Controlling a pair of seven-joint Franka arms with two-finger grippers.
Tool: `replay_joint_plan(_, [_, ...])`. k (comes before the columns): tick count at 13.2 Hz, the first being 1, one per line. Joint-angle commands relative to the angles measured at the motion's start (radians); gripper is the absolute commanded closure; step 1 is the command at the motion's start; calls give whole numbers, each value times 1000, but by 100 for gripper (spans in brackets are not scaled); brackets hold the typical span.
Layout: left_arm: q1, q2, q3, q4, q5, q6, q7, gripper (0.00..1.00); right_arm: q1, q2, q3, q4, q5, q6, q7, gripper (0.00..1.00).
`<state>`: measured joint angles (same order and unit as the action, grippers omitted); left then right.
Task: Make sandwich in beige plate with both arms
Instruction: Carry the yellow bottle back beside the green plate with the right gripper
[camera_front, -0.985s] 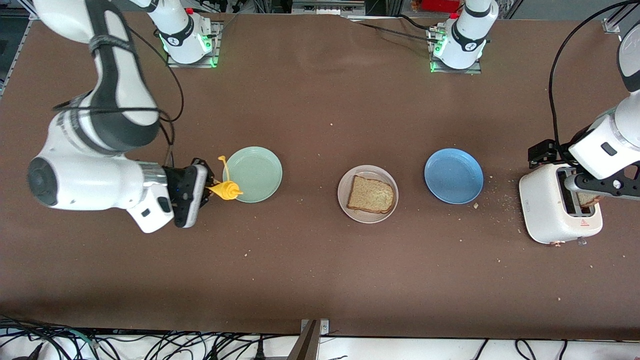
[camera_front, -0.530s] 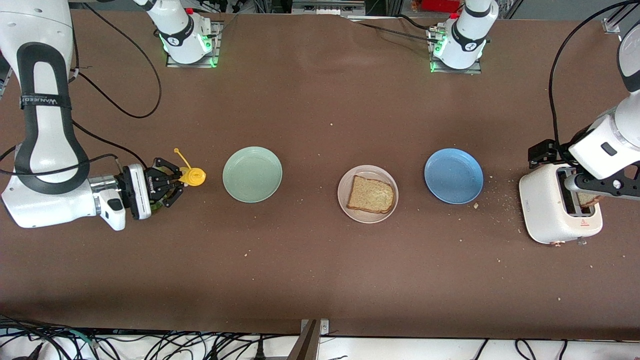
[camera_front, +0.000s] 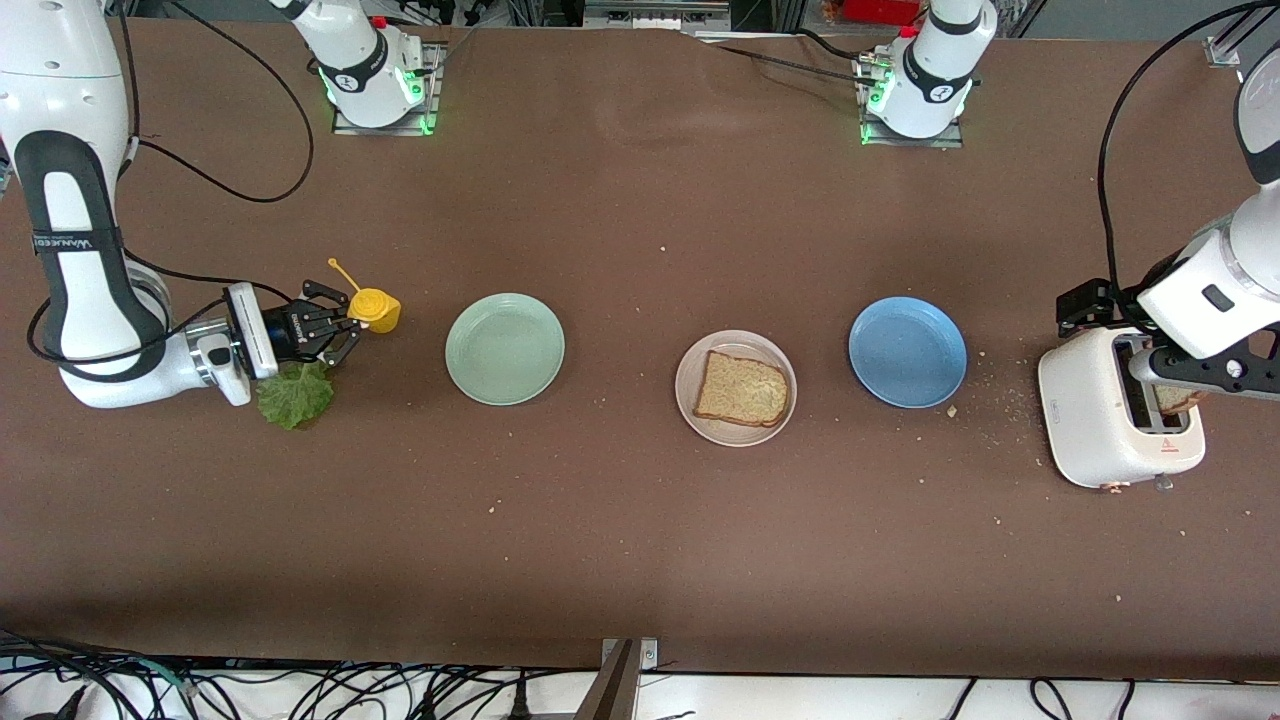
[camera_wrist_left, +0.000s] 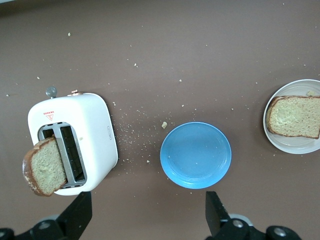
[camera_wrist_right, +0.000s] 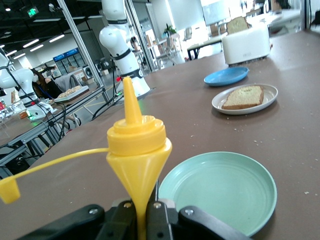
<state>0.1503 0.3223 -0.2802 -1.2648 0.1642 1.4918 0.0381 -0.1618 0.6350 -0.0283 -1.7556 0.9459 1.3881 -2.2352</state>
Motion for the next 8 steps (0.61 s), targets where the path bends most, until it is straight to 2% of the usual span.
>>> replay_joint_plan(1, [5,0,-1,18,-22,-18,3,0,-36,12,11,-59,53,-37,-142,100])
replay_joint_plan(8, [3,0,-1,18,-23,-18,3,0,-42,133,11,-48,88,-14,-303,100])
